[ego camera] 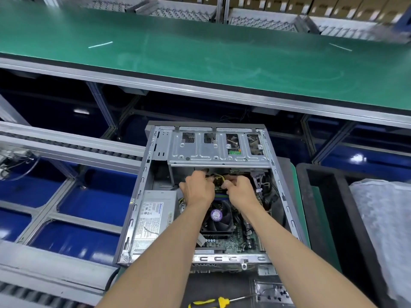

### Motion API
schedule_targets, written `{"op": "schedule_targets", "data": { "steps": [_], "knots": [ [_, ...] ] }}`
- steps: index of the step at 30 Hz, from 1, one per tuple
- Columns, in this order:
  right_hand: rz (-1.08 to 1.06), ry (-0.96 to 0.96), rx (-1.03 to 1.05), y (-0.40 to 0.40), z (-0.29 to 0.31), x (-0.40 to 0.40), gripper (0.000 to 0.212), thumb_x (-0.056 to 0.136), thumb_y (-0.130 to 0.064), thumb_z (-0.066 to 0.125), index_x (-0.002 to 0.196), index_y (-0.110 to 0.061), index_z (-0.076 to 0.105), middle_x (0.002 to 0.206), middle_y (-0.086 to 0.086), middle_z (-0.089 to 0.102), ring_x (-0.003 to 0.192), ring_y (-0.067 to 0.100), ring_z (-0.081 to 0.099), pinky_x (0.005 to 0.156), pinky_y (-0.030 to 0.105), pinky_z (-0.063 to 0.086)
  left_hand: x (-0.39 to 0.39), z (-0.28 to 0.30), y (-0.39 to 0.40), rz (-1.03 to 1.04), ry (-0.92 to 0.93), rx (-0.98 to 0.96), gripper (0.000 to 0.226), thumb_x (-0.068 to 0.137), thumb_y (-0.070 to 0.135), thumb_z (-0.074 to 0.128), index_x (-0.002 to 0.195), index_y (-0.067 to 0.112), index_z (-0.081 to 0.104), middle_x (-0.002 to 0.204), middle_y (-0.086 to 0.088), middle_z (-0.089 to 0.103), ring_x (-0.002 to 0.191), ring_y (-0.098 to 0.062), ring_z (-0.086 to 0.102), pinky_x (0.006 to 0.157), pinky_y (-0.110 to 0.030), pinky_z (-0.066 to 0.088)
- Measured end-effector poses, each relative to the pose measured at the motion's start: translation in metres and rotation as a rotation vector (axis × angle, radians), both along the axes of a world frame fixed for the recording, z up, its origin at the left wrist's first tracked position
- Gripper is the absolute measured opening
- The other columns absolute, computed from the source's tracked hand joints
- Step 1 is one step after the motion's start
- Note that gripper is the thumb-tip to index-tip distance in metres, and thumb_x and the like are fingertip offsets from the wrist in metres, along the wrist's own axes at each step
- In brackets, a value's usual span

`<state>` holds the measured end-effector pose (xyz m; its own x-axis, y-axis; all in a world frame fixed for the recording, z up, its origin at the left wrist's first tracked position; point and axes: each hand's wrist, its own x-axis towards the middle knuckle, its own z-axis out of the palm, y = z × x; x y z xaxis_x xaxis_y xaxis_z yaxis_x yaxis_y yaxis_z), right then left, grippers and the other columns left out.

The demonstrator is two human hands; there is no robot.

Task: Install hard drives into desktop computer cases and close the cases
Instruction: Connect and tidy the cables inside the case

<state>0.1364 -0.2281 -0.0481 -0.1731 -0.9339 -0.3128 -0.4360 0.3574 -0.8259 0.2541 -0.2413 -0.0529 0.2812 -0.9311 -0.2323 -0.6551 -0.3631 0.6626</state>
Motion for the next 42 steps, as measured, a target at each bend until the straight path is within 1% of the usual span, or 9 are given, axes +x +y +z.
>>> {"op": "schedule_targets", "data": {
  "steps": [5, 10, 17, 22, 26, 29, 32, 37, 42],
  "knots": [
    [-0.008, 0.046, -0.048, 0.000, -0.002, -0.002, 0.015, 0.100, -0.015, 0.058, 0.109, -0.005, 0.065, 0.099, 0.012, 0.069, 0.096, 0.027, 0.065, 0.086, 0.037, 0.051, -0.001, 0.003, -0.003, 0.009, 0.017, 0.000, 0.023, 0.102, 0.030, 0.053, 0.104, 0.014, 0.069, 0.116, -0.017, 0.064, 0.124, -0.034, 0.041, 0.097, -0.039, 0.029],
    [-0.022, -0.067, -0.083, 0.001, -0.001, -0.002, 0.017, 0.084, -0.013, 0.078, 0.098, -0.007, 0.071, 0.086, 0.006, 0.068, 0.079, 0.015, 0.062, 0.063, 0.020, 0.045, -0.003, 0.004, -0.003, -0.006, 0.018, -0.006, 0.020, 0.101, 0.025, 0.053, 0.097, 0.008, 0.064, 0.111, -0.019, 0.066, 0.111, -0.038, 0.053, 0.088, -0.037, 0.030],
    [-0.025, -0.121, -0.075, -0.001, -0.006, -0.003, 0.009, 0.093, -0.009, 0.069, 0.102, -0.005, 0.068, 0.075, 0.006, 0.065, 0.051, -0.003, 0.058, 0.052, 0.007, 0.041, -0.002, 0.006, -0.003, 0.088, 0.083, -0.001, 0.024, 0.099, 0.028, 0.062, 0.101, 0.005, 0.064, 0.116, -0.023, 0.063, 0.114, -0.042, 0.051, 0.092, -0.042, 0.038],
    [-0.003, -0.148, -0.092, -0.003, -0.008, -0.005, 0.009, 0.092, -0.006, 0.068, 0.101, -0.004, 0.072, 0.088, 0.010, 0.068, 0.078, 0.014, 0.061, 0.068, 0.016, 0.047, -0.002, 0.008, -0.003, 0.122, 0.149, 0.001, 0.026, 0.093, 0.031, 0.064, 0.105, 0.009, 0.071, 0.112, -0.019, 0.067, 0.114, -0.040, 0.052, 0.092, -0.039, 0.040],
    [-0.046, -0.273, -0.102, -0.001, -0.006, -0.003, 0.011, 0.092, -0.010, 0.071, 0.102, -0.007, 0.074, 0.094, 0.010, 0.074, 0.084, 0.015, 0.067, 0.083, 0.025, 0.054, -0.003, 0.013, 0.000, 0.101, 0.181, -0.012, 0.019, 0.091, 0.030, 0.062, 0.096, 0.014, 0.071, 0.107, -0.015, 0.068, 0.105, -0.039, 0.055, 0.092, -0.041, 0.045],
    [-0.096, -0.306, -0.108, -0.001, -0.009, -0.003, 0.010, 0.094, -0.016, 0.070, 0.100, -0.008, 0.074, 0.078, -0.002, 0.072, 0.074, 0.008, 0.065, 0.070, 0.018, 0.050, -0.005, 0.016, 0.004, 0.013, 0.172, 0.001, 0.016, 0.090, 0.032, 0.054, 0.088, 0.021, 0.066, 0.104, -0.011, 0.065, 0.101, -0.037, 0.051, 0.094, -0.042, 0.036],
    [-0.090, -0.259, -0.126, -0.001, -0.008, -0.003, 0.015, 0.097, -0.023, 0.067, 0.097, -0.010, 0.073, 0.075, -0.009, 0.068, 0.070, 0.002, 0.061, 0.061, 0.013, 0.043, -0.005, 0.015, 0.004, -0.010, 0.173, 0.001, 0.032, 0.098, 0.045, 0.052, 0.092, 0.016, 0.065, 0.108, -0.014, 0.066, 0.106, -0.039, 0.055, 0.096, -0.044, 0.042],
    [-0.027, -0.131, -0.009, -0.006, -0.010, -0.011, 0.018, 0.091, -0.018, 0.069, 0.094, -0.001, 0.065, 0.091, 0.007, 0.068, 0.085, 0.020, 0.062, 0.073, 0.032, 0.044, -0.002, 0.015, -0.001, 0.167, 0.315, 0.021, 0.032, 0.095, 0.037, 0.056, 0.081, 0.010, 0.063, 0.097, -0.018, 0.069, 0.094, -0.035, 0.062, 0.088, -0.047, 0.052],
    [-0.037, -0.124, -0.015, -0.008, -0.011, -0.011, 0.009, 0.093, -0.007, 0.063, 0.101, -0.006, 0.068, 0.100, 0.002, 0.067, 0.097, 0.018, 0.060, 0.084, 0.027, 0.040, 0.002, 0.014, -0.004, 0.309, 0.371, 0.010, 0.015, 0.089, 0.022, 0.066, 0.077, 0.017, 0.072, 0.064, -0.003, 0.067, 0.084, -0.032, 0.071, 0.078, -0.045, 0.060]
  ]
}}
